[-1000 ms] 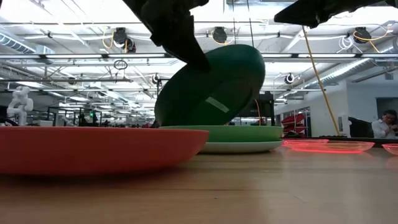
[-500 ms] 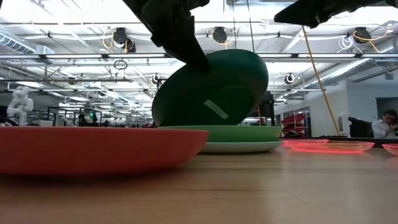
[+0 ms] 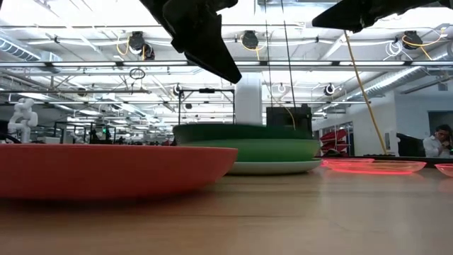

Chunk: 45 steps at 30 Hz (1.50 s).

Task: Stack plastic plates
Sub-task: Stack the green plate on top of the light green plate

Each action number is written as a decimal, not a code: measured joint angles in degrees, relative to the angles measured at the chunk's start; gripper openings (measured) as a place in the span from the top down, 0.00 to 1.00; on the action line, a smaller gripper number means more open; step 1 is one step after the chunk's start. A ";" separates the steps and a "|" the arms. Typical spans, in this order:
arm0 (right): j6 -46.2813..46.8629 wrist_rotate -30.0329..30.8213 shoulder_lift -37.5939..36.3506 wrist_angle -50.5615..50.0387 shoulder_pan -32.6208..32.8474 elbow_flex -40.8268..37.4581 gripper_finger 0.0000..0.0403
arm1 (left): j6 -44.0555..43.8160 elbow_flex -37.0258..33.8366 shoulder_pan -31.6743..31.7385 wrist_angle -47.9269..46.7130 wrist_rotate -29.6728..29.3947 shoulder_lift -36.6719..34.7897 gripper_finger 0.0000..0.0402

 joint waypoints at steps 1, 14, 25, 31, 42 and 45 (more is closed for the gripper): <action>0.00 0.00 0.01 0.00 0.00 0.00 0.86 | -0.01 0.00 0.00 -0.01 0.00 0.00 0.71; 0.09 0.00 0.01 -0.57 0.01 0.00 0.86 | 1.21 0.00 0.59 -0.76 -0.01 0.00 0.68; 8.28 0.39 0.35 -3.79 -1.67 0.00 0.86 | 1.86 0.02 -0.61 -9.59 -5.25 -0.51 0.68; 16.28 0.34 4.28 -3.82 -4.89 0.00 0.90 | 4.21 -1.46 -0.03 -14.51 -8.09 -4.45 0.68; 24.57 -4.78 13.71 2.36 -10.77 0.00 0.99 | 9.53 -16.25 -0.07 -2.74 -12.43 -15.29 0.68; 25.97 -6.04 16.18 4.61 -11.92 0.00 1.00 | 12.65 -20.42 0.25 -1.16 -15.44 -19.23 0.68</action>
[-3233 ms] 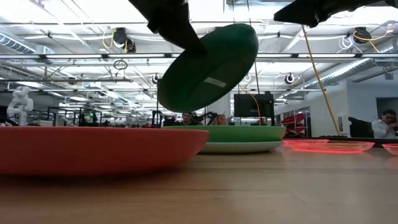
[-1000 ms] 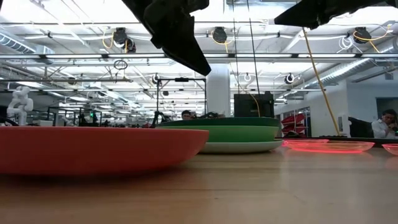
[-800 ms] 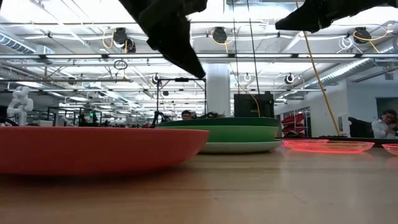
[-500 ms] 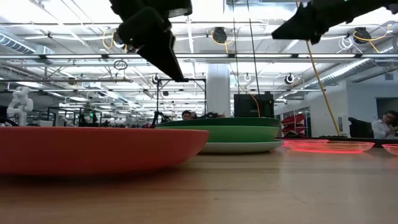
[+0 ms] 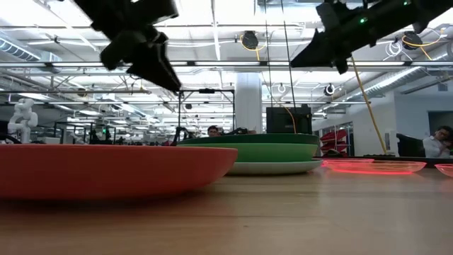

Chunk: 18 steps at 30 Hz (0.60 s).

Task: Stack plastic plates
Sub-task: Stack the green plate on top of the light green plate

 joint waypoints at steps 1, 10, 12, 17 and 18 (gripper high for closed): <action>0.31 -0.03 0.75 0.27 -0.45 0.00 1.00 | 1.28 -0.91 0.37 0.87 -0.69 -1.19 0.68; 3.37 0.03 10.81 -11.41 -7.17 6.96 1.00 | 13.14 -5.99 8.76 7.08 -1.11 -13.87 0.68; 4.35 -0.10 13.62 -13.87 -8.54 8.48 1.00 | 14.47 -7.15 10.90 8.48 -0.78 -16.62 0.68; 5.32 -1.74 19.04 -18.73 -10.85 9.44 1.00 | 13.81 -11.64 14.32 13.86 -0.32 -21.95 0.68; 5.64 -1.72 19.81 -19.72 -11.28 9.44 1.00 | 13.51 -12.61 14.49 15.27 -0.19 -22.81 0.68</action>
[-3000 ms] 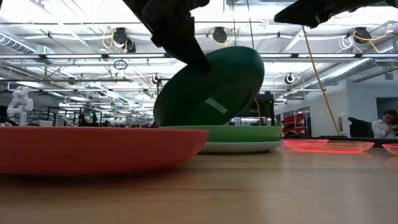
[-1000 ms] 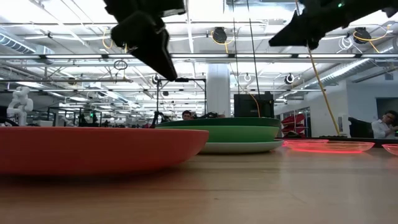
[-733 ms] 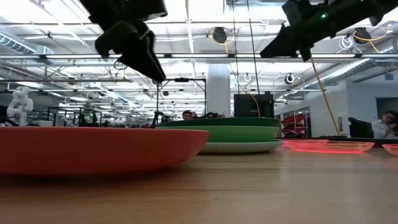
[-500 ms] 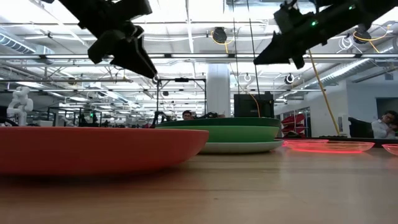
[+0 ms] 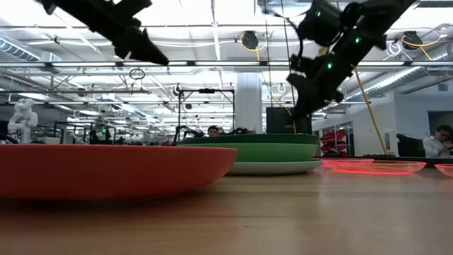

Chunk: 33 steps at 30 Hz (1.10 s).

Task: Stack plastic plates
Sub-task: Stack the green plate on top of the light green plate, then stack the orange plate on top of the green plate

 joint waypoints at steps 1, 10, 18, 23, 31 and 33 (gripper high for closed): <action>0.13 -0.02 0.77 -0.71 -0.42 0.00 1.00 | -0.08 -1.17 0.15 0.54 0.00 -1.03 0.68; 0.79 -5.31 7.73 0.07 -1.81 0.00 1.00 | -1.98 -4.05 0.95 0.79 0.11 -6.19 0.68; 1.06 -8.98 9.36 3.72 -1.62 -0.02 1.00 | -3.73 -4.05 -0.01 -0.63 0.15 -6.51 0.68; 1.22 -8.95 9.34 4.44 -1.57 -0.02 1.00 | -4.10 -4.05 -0.31 -0.68 0.13 -6.51 0.68; -0.57 -8.72 4.86 3.25 -1.54 -0.04 1.00 | -7.57 -4.05 -0.29 -3.98 0.17 -6.46 0.68; -1.85 -8.54 2.59 3.16 -1.54 -0.07 1.00 | -8.86 -4.05 -0.29 -4.52 1.42 -6.41 0.68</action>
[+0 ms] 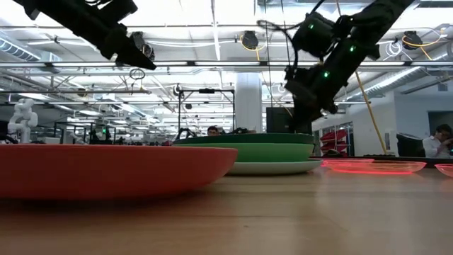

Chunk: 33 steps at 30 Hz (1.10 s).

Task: Stack plastic plates
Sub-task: Stack the orange plate on top of the green plate

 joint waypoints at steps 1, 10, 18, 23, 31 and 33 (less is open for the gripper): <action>-0.87 0.07 -1.27 -0.31 0.00 0.00 1.00 | -0.55 0.00 0.00 -0.12 0.90 0.06 0.68; -9.78 0.07 -10.23 -0.08 0.02 0.00 1.00 | -12.63 0.00 -1.84 -0.55 17.05 0.49 0.68; -21.20 -0.17 -14.97 7.44 2.46 0.00 1.00 | -25.83 0.02 -7.40 0.62 17.94 7.31 0.68; -30.14 -0.20 -17.98 11.83 6.70 0.00 1.00 | -32.26 0.00 -10.68 2.85 17.91 14.27 0.68; -35.76 -0.22 -21.82 13.29 12.03 0.00 1.00 | -41.01 2.39 -15.10 4.28 17.70 23.70 0.68; -35.98 -0.22 -22.74 13.06 12.72 0.00 1.00 | -42.61 3.73 -16.60 4.28 17.71 25.79 0.68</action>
